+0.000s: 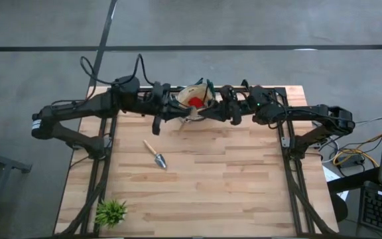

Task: Pick & Place Garden tools in Gardening bag
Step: Put the right trowel into the gardening bag

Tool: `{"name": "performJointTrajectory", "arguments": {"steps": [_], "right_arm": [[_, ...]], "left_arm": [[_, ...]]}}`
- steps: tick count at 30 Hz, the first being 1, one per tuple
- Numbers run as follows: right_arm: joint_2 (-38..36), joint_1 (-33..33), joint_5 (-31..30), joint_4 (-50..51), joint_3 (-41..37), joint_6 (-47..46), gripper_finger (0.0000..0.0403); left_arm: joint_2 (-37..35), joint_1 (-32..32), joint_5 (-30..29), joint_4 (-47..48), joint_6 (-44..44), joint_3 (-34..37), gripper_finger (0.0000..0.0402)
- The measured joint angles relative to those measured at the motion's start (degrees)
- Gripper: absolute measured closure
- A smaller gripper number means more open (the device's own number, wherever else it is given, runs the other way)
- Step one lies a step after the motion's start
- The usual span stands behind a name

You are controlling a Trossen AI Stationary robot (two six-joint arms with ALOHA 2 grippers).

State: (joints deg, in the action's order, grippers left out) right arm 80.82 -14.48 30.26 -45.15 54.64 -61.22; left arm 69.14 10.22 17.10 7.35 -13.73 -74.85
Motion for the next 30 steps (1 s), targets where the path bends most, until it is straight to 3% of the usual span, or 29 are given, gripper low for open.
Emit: {"name": "performJointTrajectory", "arguments": {"steps": [4,10,19,30], "right_arm": [[0.0,0.1,-0.2,-0.2,2.6,11.9,0.0289],[0.2,0.1,-0.9,4.4,6.2,21.4,0.03],[0.7,-0.2,-2.6,22.5,13.9,27.5,0.0312],[0.7,-0.2,-3.5,22.6,15.3,28.5,0.0319]], "left_arm": [[-0.4,2.0,1.0,-0.2,-8.6,0.0,0.0399],[-0.3,3.0,3.9,-0.6,-9.8,0.1,0.0399],[-0.2,3.1,4.9,-2.6,-10.7,0.1,0.0399],[0.2,3.3,4.7,-2.8,-11.0,0.1,0.0399]]}}
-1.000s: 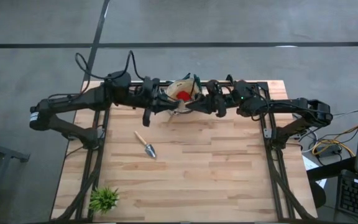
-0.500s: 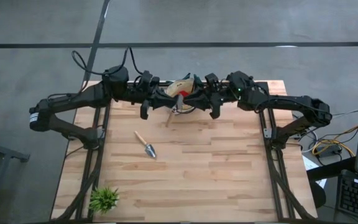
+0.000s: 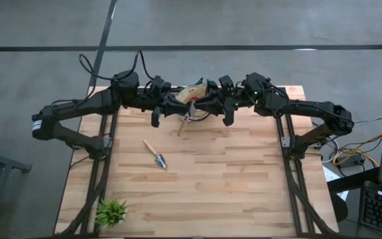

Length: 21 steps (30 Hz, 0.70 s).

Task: Pick & Place Garden tools in Gardening bag
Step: Put the right trowel into the gardening bag

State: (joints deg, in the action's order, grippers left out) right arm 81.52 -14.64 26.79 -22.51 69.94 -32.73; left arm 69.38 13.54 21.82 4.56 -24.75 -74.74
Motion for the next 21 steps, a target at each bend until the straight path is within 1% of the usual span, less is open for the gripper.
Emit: {"name": "performJointTrajectory", "arguments": {"steps": [5,14,16,19,21], "right_arm": [[0.0,0.0,-1.3,0.0,-0.1,0.0,0.0332],[0.4,0.0,-1.4,0.0,-0.1,-0.2,0.0352],[0.4,0.1,-1.4,0.0,-0.1,-0.2,0.0362],[0.4,0.1,-1.2,0.0,-0.1,-0.2,0.0387],[0.4,0.1,-1.1,0.0,-0.2,-0.2,0.0392]], "left_arm": [[0.5,0.2,-0.4,-0.1,-0.1,0.0,0.0399],[1.7,0.3,-0.5,0.0,-0.5,0.0,0.0399],[1.9,0.4,-0.5,0.0,-0.4,0.0,0.0399],[2.2,0.7,-0.4,-0.1,0.0,0.0,0.0399],[2.5,0.8,-0.3,-0.1,0.0,0.0,0.0399]]}}
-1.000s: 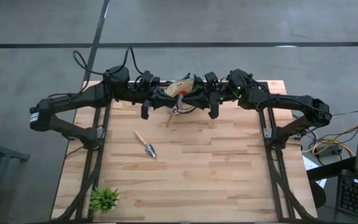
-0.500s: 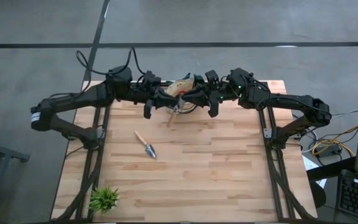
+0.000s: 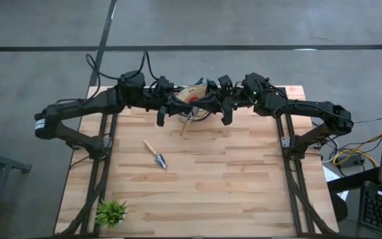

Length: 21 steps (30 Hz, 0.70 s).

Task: Pick & Place Garden tools in Gardening bag
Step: Put the right trowel into the gardening bag

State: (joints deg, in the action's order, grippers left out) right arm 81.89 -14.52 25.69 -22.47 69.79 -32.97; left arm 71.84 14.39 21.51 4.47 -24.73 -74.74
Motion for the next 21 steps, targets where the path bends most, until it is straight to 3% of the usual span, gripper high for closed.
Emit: {"name": "performJointTrajectory", "arguments": {"steps": [8,21], "right_arm": [[0.0,-0.1,-0.1,0.1,-0.1,0.0,0.0395],[-0.1,-1.4,-0.4,6.2,-0.1,1.7,0.0395]], "left_arm": [[0.2,0.7,0.2,0.0,-0.3,0.0,0.0394],[0.0,3.7,-0.4,4.5,-1.0,0.0,0.0317]]}}
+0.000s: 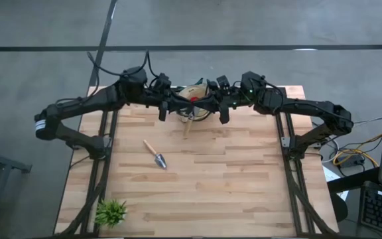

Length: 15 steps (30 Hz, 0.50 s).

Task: Pick & Place Garden tools in Gardening bag
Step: Put the right trowel into the gardening bag

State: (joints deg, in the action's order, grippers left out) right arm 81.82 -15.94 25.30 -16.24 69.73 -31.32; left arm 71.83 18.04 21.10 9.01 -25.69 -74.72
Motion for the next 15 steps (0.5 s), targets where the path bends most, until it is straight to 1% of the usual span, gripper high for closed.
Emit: {"name": "performJointTrajectory", "arguments": {"steps": [2,4,7,9,12,15], "right_arm": [[-0.4,-0.3,-0.1,2.8,0.0,1.9,0.0395],[-0.8,-0.4,-2.3,8.0,0.0,4.7,0.0395],[-1.1,-0.4,-8.5,16.2,0.0,10.1,0.0395],[-1.4,-0.5,-13.1,19.5,0.0,14.0,0.0395],[-1.4,-0.5,-20.5,21.3,0.0,19.5,0.0395],[-0.5,-0.6,-25.7,21.6,0.0,22.7,0.0395]], "left_arm": [[-0.5,0.4,-0.2,0.4,0.0,0.0,0.0308],[-1.2,0.7,-0.2,0.2,0.3,0.0,0.0301],[-1.9,1.0,-0.1,0.2,0.5,0.0,0.0297],[-2.3,1.0,-0.1,0.3,0.6,0.0,0.0296],[-2.6,1.0,0.0,0.2,1.6,0.0,0.0296],[-2.7,1.0,0.0,0.3,1.6,0.0,0.0296]]}}
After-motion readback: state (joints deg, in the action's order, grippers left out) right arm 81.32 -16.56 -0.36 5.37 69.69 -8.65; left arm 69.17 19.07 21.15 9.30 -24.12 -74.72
